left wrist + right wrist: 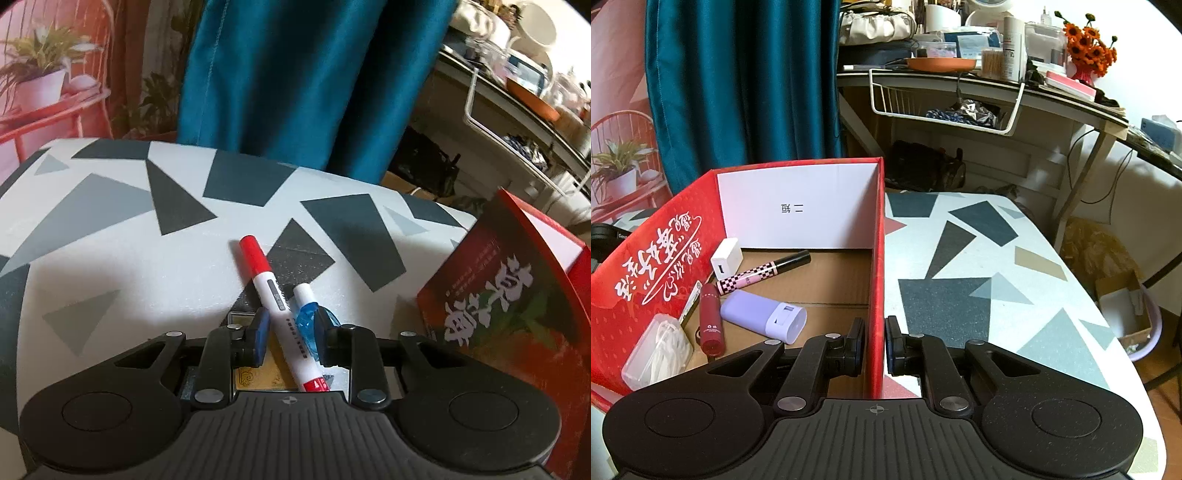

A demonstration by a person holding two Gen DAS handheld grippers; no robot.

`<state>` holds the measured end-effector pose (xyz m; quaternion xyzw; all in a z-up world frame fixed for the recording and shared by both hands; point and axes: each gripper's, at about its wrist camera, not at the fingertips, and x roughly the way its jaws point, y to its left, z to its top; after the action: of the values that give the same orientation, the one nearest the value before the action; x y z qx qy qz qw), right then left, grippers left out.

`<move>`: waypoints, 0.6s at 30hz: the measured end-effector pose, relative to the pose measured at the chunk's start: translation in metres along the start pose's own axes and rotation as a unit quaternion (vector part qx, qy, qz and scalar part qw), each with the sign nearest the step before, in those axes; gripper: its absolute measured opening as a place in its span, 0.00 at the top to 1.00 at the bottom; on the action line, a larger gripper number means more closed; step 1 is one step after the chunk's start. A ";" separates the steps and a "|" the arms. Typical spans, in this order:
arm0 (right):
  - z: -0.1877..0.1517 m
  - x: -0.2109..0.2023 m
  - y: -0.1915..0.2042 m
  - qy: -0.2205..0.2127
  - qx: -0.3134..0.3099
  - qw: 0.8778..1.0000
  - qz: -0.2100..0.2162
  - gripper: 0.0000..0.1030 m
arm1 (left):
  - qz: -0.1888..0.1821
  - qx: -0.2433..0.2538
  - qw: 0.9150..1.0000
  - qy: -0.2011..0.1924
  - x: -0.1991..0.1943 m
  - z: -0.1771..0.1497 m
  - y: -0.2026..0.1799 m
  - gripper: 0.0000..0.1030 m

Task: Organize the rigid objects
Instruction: 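Return the left gripper to the table and close on the red-capped white marker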

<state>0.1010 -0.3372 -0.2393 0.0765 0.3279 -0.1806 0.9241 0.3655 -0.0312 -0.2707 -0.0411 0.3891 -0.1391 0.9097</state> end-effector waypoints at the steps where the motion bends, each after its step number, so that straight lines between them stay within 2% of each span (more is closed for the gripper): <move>1: 0.000 0.000 0.000 0.000 0.000 1.000 0.000 0.89 | 0.004 0.012 1.000 -0.003 -0.001 -0.002 -0.002 0.78; 2: 0.000 0.000 0.000 0.000 0.000 1.000 0.000 0.89 | 0.012 0.026 1.000 -0.005 -0.003 -0.003 -0.005 0.83; 3: 0.000 0.000 0.000 0.000 0.001 1.000 0.000 0.89 | 0.022 0.040 0.999 -0.004 -0.006 -0.006 -0.009 0.84; 8: 0.000 0.000 0.000 0.000 0.000 1.000 -0.001 0.89 | 0.019 0.083 0.996 0.002 -0.021 -0.020 -0.021 0.85; 14: 0.000 -0.001 -0.001 0.000 0.002 1.000 -0.001 0.90 | -0.001 0.086 0.996 0.016 -0.047 -0.050 -0.026 0.85; 18: 0.000 -0.001 -0.001 0.000 0.002 1.000 -0.001 0.90 | -0.010 0.069 0.997 0.024 -0.063 -0.070 -0.025 0.85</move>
<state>0.0997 -0.3379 -0.2386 0.0786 0.3276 -0.1822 0.9237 0.2675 -0.0352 -0.2709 0.0215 0.3996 -0.1759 0.8994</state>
